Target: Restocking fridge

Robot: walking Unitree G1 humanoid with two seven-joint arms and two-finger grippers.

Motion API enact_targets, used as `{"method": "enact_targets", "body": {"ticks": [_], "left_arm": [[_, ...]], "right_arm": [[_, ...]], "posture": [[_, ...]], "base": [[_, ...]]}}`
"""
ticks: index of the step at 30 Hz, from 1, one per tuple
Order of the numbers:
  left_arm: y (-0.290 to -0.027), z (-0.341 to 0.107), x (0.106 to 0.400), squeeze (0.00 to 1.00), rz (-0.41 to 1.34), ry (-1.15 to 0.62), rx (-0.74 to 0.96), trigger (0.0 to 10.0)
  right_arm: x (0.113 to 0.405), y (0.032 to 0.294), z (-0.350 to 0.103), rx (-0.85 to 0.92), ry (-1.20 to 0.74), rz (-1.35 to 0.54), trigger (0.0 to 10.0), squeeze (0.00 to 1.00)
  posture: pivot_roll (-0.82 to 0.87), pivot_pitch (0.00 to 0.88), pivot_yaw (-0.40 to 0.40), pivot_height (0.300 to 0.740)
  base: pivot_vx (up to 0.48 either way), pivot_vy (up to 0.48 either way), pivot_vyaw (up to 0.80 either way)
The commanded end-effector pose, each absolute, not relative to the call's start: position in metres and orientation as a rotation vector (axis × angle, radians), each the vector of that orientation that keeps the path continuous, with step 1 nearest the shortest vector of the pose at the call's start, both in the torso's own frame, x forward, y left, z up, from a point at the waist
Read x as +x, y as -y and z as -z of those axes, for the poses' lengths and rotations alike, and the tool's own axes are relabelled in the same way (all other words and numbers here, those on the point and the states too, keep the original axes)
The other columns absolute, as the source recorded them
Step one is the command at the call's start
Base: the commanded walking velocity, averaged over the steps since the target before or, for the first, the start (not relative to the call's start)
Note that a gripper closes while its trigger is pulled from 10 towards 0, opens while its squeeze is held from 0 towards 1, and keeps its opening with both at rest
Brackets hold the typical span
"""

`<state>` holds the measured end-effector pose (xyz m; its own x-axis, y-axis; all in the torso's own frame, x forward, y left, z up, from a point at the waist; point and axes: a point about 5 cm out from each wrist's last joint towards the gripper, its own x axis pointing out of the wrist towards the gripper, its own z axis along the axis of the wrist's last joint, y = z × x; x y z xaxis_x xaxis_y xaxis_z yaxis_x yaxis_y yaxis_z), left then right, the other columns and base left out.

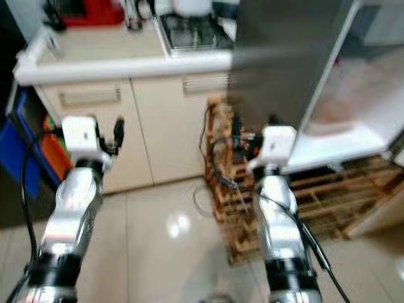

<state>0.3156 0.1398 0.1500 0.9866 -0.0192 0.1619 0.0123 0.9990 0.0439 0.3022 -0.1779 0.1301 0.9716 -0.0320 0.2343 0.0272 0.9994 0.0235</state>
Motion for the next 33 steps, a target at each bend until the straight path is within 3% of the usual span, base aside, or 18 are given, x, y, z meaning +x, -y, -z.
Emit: {"method": "enact_targets", "body": {"ticks": [1,12,27,33], "left_arm": [[-0.150,-0.152,0.318,0.00,-0.017,0.156,0.056,10.0],[-0.139,-0.162,0.333,0.00,0.029,0.152,0.090,10.0],[-0.130,-0.166,0.337,0.00,0.089,0.164,0.126,10.0],[-0.124,-0.169,0.338,0.00,0.137,0.182,0.125,10.0]], "right_arm": [[0.305,0.168,-0.132,0.030,0.237,0.003,10.0,0.00],[0.307,0.156,-0.126,0.066,0.214,-0.030,10.0,0.00],[0.309,0.151,-0.134,0.012,0.241,-0.006,10.0,0.00],[0.309,0.150,-0.133,0.016,0.240,-0.004,10.0,0.00]], "posture": [[-0.05,0.000,0.011,0.740],[-0.06,0.000,0.022,0.740],[-0.06,0.000,0.033,0.740],[-0.07,0.000,0.037,0.740]], "base": [[0.428,0.000,0.69],[0.471,0.000,0.69],[0.343,-0.328,0.00],[0.084,-0.423,0.00]]}}
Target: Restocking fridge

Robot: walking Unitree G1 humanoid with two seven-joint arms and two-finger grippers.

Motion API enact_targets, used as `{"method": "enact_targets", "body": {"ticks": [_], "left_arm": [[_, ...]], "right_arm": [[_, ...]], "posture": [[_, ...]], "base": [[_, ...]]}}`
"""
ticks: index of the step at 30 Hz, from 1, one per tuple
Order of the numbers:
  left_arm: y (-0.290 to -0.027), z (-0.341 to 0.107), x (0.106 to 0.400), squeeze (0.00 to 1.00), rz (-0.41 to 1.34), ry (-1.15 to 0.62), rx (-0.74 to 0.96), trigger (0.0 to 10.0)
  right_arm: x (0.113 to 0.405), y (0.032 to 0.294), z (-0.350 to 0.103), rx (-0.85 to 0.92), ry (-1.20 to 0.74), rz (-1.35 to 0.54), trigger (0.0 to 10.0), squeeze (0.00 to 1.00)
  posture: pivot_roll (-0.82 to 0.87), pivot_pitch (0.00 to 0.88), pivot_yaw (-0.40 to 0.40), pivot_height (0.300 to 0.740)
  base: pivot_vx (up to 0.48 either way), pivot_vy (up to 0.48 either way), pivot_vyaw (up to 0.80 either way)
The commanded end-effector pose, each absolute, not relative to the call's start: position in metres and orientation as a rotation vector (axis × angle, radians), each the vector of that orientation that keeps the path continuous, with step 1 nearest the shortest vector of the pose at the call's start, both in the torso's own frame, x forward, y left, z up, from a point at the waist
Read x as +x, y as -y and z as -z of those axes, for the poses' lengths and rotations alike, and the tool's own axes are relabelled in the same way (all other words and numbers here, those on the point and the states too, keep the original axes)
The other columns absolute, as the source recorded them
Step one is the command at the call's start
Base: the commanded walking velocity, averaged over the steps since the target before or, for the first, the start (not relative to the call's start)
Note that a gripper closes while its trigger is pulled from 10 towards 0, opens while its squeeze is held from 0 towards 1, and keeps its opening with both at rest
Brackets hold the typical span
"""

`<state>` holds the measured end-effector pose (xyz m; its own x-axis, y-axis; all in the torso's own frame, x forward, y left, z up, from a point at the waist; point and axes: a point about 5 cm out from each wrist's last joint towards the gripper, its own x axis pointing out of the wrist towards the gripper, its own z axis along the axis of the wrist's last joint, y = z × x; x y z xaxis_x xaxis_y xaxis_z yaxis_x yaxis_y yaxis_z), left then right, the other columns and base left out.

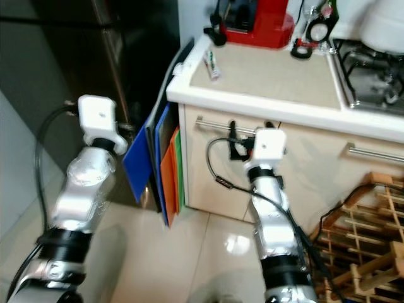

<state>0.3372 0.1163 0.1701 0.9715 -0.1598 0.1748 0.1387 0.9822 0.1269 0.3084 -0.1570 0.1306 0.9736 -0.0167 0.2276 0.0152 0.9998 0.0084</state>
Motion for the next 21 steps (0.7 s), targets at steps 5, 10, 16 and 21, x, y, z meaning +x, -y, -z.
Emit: {"method": "enact_targets", "body": {"ticks": [5,10,16,21], "left_arm": [[-0.125,-0.169,0.340,0.00,0.136,0.178,0.114,10.0],[-0.129,-0.176,0.342,0.00,0.115,0.198,0.081,10.0],[-0.141,-0.183,0.346,0.00,0.021,0.225,0.094,10.0],[-0.142,-0.185,0.346,0.00,0.042,0.239,0.062,10.0]], "right_arm": [[0.309,0.150,-0.134,0.012,0.242,-0.002,10.0,0.00],[0.310,0.147,-0.147,0.007,0.287,-0.011,10.0,0.00],[0.312,0.141,-0.161,0.010,0.334,-0.031,10.0,0.00],[0.312,0.139,-0.162,0.023,0.333,-0.045,10.0,0.00]], "posture": [[-0.07,0.000,0.036,0.740],[-0.07,0.000,0.036,0.740],[-0.06,0.000,0.033,0.740],[-0.06,0.000,0.029,0.740]], "base": [[0.000,-0.443,0.00],[0.086,-0.344,0.00],[0.224,0.000,0.00],[0.049,0.000,0.00]]}}
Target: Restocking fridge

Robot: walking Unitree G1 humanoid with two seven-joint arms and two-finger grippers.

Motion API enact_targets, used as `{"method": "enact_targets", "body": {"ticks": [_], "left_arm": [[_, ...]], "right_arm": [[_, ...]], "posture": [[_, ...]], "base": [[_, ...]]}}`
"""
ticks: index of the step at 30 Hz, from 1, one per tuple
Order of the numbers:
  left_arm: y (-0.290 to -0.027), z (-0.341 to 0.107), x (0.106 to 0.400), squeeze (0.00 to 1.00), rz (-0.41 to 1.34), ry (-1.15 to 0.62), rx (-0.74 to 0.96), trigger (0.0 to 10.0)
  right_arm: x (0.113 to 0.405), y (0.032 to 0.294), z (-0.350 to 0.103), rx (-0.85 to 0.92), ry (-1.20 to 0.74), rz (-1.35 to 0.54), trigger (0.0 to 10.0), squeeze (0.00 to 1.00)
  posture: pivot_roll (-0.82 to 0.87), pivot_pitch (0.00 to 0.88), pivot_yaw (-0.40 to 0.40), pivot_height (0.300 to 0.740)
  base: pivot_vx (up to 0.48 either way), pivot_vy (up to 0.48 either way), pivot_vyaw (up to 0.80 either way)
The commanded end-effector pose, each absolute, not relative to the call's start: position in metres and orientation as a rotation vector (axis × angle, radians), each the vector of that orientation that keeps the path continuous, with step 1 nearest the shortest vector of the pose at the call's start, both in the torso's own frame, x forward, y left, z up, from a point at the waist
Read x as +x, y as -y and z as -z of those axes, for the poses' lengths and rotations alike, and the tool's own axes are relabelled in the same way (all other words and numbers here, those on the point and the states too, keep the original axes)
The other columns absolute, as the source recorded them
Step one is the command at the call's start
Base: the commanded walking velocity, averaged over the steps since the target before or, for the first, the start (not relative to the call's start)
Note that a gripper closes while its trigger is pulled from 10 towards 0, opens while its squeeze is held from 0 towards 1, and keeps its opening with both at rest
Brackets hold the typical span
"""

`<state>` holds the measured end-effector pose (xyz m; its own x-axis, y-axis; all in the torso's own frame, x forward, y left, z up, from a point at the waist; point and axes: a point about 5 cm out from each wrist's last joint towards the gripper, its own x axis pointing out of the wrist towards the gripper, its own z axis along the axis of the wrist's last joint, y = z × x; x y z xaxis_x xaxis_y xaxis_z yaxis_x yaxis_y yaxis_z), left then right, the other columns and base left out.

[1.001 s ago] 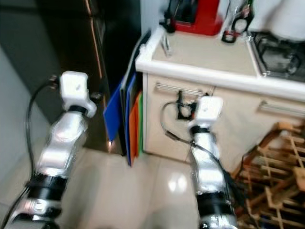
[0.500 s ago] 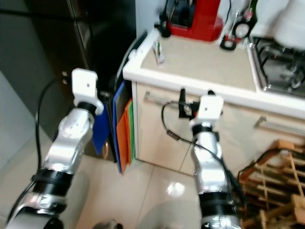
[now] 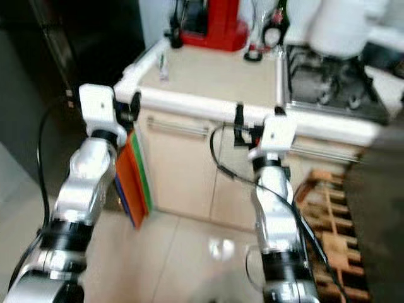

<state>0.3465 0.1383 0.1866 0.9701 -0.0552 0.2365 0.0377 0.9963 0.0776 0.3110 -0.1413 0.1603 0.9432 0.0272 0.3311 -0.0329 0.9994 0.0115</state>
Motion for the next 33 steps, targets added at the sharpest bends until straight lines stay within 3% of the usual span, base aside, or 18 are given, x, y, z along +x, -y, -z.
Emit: {"method": "enact_targets", "body": {"ticks": [1,8,14,33], "left_arm": [[-0.142,-0.186,0.344,0.00,0.047,0.248,0.060,10.0],[-0.143,-0.184,0.343,0.00,0.036,0.243,0.068,10.0],[-0.133,-0.194,0.347,0.00,0.111,0.271,0.149,10.0],[-0.120,-0.220,0.352,0.00,0.207,0.360,0.166,10.0]], "right_arm": [[0.311,0.141,-0.159,0.025,0.325,-0.040,10.0,0.00],[0.309,0.143,-0.155,0.019,0.313,-0.035,10.0,0.00],[0.311,0.140,-0.155,0.016,0.310,-0.040,10.0,0.00],[0.312,0.137,-0.150,0.017,0.294,-0.046,10.0,0.00]], "posture": [[-0.06,0.000,0.029,0.740],[-0.06,0.000,0.029,0.740],[-0.06,0.000,0.028,0.740],[-0.06,0.000,0.038,0.740]], "base": [[0.382,0.289,0.00],[0.382,0.290,0.00],[0.471,0.000,0.00],[0.480,0.000,0.00]]}}
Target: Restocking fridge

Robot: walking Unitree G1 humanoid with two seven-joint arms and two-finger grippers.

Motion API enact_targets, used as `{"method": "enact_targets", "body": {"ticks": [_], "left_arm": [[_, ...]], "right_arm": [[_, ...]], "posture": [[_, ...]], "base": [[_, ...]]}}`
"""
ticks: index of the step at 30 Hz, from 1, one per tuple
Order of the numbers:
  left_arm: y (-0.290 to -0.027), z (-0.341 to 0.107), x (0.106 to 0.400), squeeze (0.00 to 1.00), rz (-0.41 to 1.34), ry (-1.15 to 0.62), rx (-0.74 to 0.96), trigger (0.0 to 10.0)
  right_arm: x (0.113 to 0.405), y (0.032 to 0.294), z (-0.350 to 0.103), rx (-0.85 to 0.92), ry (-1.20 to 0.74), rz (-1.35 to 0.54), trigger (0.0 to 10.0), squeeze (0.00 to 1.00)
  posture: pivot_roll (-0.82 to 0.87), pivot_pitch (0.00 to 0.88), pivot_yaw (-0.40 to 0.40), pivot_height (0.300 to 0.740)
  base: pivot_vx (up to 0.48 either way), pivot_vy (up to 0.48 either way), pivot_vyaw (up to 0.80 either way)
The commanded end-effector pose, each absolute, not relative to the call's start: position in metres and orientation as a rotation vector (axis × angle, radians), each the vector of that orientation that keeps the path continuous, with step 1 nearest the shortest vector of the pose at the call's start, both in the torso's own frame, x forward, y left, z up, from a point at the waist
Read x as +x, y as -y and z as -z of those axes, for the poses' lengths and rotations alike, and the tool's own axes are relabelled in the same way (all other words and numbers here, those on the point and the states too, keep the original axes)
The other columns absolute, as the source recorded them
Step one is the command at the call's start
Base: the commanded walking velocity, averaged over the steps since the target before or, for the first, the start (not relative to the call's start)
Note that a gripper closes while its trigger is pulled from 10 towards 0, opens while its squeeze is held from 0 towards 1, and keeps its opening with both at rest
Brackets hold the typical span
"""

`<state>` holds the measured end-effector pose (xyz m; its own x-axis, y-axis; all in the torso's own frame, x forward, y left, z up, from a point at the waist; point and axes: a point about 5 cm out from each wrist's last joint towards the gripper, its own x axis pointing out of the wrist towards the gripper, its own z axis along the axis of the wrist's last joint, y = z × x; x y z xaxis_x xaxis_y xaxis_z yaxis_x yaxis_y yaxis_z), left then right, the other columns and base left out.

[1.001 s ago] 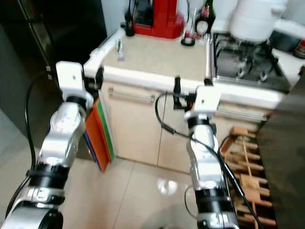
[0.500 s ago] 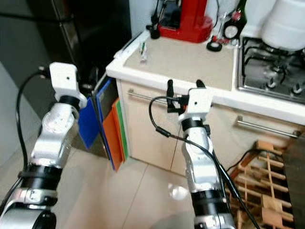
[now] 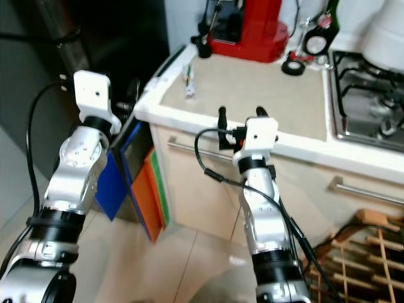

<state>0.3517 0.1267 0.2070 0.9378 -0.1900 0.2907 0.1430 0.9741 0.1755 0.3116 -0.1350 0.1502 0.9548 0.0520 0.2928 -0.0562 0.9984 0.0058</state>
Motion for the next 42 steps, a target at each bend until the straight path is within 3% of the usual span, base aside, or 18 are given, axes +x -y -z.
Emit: {"method": "enact_targets", "body": {"ticks": [1,6,7,10,15,23,30,42], "left_arm": [[-0.120,-0.220,0.352,0.00,0.207,0.360,0.166,10.0],[-0.112,-0.233,0.355,0.00,0.233,0.384,0.136,10.0],[-0.109,-0.238,0.364,0.00,0.189,0.334,0.064,10.0],[-0.102,-0.241,0.370,0.00,0.199,0.293,0.071,10.0],[-0.075,-0.245,0.386,0.00,0.290,0.129,0.010,10.0],[-0.055,-0.261,0.405,0.00,0.364,-0.007,-0.111,10.0],[-0.052,-0.257,0.413,0.00,0.308,-0.118,-0.054,10.0],[-0.051,-0.246,0.417,0.00,0.299,-0.210,0.008,10.0]], "right_arm": [[0.312,0.137,-0.150,0.017,0.294,-0.046,10.0,0.00],[0.311,0.135,-0.150,0.019,0.294,-0.051,10.0,0.00],[0.310,0.134,-0.149,0.021,0.292,-0.052,10.0,0.00],[0.309,0.133,-0.148,0.025,0.286,-0.050,10.0,0.00],[0.303,0.125,-0.143,0.034,0.266,-0.075,10.0,0.00],[0.294,0.124,-0.140,0.028,0.249,-0.078,10.0,0.00],[0.285,0.136,-0.137,0.007,0.226,-0.046,10.0,0.00],[0.283,0.122,-0.143,0.021,0.226,-0.077,10.0,0.00]], "posture": [[-0.06,0.000,0.038,0.740],[-0.06,0.000,0.042,0.740],[-0.06,0.000,0.043,0.740],[-0.06,0.000,0.039,0.740],[-0.05,0.000,0.036,0.740],[-0.09,0.000,0.054,0.740],[-0.12,0.000,0.054,0.740],[-0.13,0.046,0.084,0.740]], "base": [[0.480,0.000,0.00],[0.480,0.000,0.00],[0.000,0.000,0.00],[0.000,0.000,0.00],[0.000,0.000,0.00],[0.000,0.000,0.00],[0.000,0.000,0.00],[0.000,0.000,0.00]]}}
